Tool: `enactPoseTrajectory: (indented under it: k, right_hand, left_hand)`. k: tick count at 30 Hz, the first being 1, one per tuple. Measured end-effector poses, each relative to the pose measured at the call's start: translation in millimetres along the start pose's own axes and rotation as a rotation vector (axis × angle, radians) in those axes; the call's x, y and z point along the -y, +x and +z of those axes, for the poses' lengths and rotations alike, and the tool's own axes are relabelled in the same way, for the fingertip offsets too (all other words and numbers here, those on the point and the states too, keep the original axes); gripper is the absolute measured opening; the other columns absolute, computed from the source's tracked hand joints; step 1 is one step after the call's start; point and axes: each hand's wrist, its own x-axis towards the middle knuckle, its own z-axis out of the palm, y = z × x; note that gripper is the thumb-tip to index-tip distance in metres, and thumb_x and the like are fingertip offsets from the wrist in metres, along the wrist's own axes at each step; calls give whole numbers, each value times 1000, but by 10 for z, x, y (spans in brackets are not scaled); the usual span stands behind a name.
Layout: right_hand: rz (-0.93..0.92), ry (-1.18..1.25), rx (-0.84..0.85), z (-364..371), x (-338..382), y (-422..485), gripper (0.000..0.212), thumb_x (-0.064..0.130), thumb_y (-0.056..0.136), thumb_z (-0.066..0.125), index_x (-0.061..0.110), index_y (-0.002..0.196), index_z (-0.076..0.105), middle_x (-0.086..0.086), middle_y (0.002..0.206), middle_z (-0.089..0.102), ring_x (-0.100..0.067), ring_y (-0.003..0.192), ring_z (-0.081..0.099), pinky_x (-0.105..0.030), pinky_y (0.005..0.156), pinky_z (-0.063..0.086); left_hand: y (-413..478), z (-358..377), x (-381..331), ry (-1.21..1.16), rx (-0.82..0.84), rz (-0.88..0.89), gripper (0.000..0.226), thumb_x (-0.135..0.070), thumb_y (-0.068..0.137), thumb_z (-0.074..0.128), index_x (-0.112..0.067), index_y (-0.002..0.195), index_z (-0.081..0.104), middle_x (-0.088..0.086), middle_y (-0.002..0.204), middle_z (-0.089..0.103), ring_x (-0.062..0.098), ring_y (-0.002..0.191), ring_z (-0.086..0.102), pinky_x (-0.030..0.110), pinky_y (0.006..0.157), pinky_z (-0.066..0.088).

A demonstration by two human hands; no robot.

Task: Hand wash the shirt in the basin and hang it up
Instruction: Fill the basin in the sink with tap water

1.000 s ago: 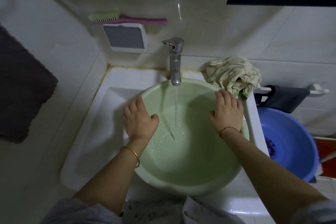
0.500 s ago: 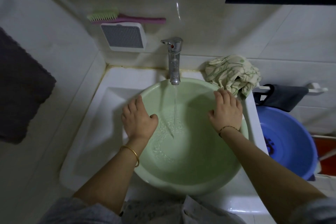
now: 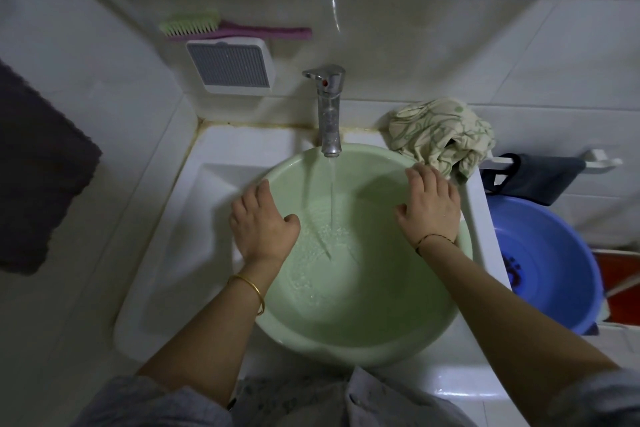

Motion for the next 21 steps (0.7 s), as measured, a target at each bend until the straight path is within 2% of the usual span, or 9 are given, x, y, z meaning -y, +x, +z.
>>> enactPoseTrajectory:
  k: [5,21]
  right_hand:
    - [0,-8,19,-12,0,-2,66,22,75,65,9,136,44,-10,145,41,-30,136,33,-45,111,24]
    - [-1,1,10,-14,3,-12,65,20,73,65,8,134,46,-11,143,43,-31,135,35,-46,110,26]
  left_hand:
    - [2,-8,-2,6,13,-1,75,-24,64,64,-10,135,43,11,132,47,35,113,41,41,94,37]
    - [0,3,3,9,-8,8,73,-23,63,65,-8,132,46,13,131,49,36,114,43,42,95,37]
